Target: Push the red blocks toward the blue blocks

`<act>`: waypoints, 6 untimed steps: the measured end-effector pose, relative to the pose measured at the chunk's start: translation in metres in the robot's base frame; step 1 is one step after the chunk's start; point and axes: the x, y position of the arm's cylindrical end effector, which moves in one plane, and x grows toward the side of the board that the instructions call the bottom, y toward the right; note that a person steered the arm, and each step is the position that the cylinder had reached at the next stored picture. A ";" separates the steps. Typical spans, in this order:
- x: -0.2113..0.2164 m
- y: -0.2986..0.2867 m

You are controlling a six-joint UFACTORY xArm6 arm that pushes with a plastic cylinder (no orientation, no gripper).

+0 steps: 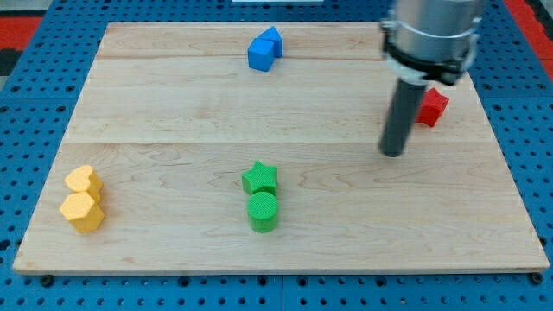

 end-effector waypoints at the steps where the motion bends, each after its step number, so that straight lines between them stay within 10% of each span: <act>1: -0.025 0.107; 6: -0.076 -0.072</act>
